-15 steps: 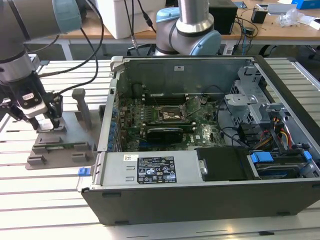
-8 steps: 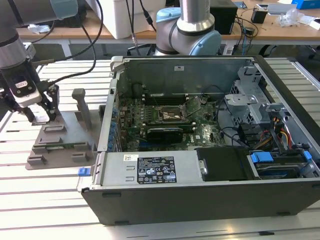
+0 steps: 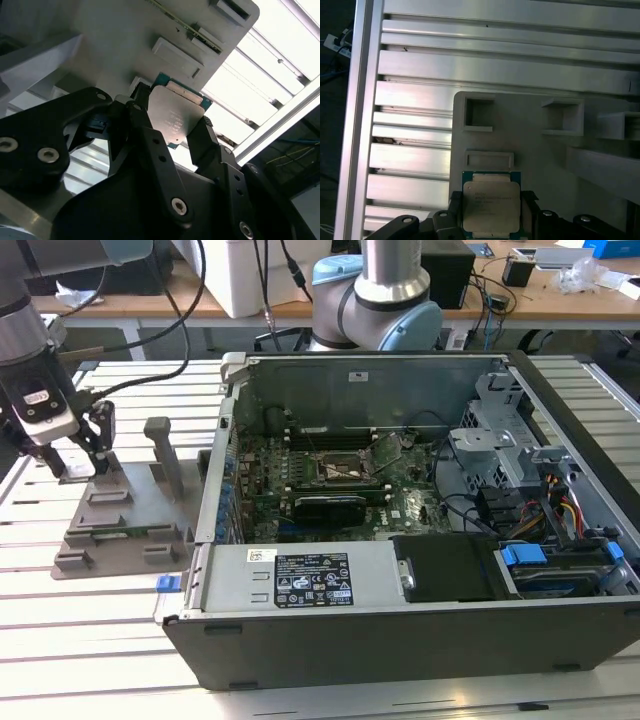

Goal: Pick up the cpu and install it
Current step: 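Pick up the cpu and move it towards the insertion slot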

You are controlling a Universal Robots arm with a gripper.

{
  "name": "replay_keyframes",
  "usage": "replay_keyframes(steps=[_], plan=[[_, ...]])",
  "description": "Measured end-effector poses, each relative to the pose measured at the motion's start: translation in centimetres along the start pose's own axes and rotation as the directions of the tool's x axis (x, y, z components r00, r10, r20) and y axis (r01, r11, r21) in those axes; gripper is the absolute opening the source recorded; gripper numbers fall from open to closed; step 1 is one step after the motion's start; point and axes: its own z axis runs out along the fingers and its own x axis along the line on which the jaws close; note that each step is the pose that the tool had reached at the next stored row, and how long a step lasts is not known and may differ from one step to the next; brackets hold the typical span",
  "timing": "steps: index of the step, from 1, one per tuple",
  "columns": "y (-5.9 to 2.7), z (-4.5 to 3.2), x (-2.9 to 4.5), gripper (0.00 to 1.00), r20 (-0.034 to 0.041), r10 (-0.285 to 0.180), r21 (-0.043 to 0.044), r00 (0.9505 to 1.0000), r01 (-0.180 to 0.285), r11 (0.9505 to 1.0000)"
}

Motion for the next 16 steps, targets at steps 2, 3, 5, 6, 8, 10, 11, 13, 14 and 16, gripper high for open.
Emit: replay_keyframes(steps=[2, 3, 5, 6, 8, 10, 11, 13, 14, 16], plan=[[0.01, -0.32, 0.01, 0.55, 0.0000, 0.000, 0.0000, 1.0000, 0.000, 1.0000], [0.01, -0.48, 0.01, 0.55, 0.0000, 0.000, 0.0000, 1.0000, 0.000, 1.0000], [0.02, -1.09, 0.02, 0.55, -0.0001, 0.000, 0.0001, 1.0000, 0.000, 1.0000], [0.02, -1.26, 0.02, 0.55, 0.0000, 0.000, 0.0000, 1.0000, 0.000, 1.0000], [0.03, -1.60, 0.03, 0.55, 0.0000, 0.000, 0.0000, 1.0000, 0.000, 1.0000], [0.04, -1.91, 0.04, 0.55, 0.0000, 0.000, 0.0000, 1.0000, 0.000, 1.0000], [0.04, -2.04, 0.04, 0.55, 0.0000, 0.000, -0.0001, 1.0000, 0.000, 1.0000], [0.05, -2.56, 0.05, 0.55, 0.0000, 0.000, 0.0001, 1.0000, 0.000, 1.0000], [0.05, -2.70, 0.05, 0.55, 0.0000, 0.000, 0.0000, 1.0000, 0.000, 1.0000], [0.06, -3.01, 0.05, 0.55, 0.0000, 0.000, 0.0000, 1.0000, 0.000, 1.0000]])
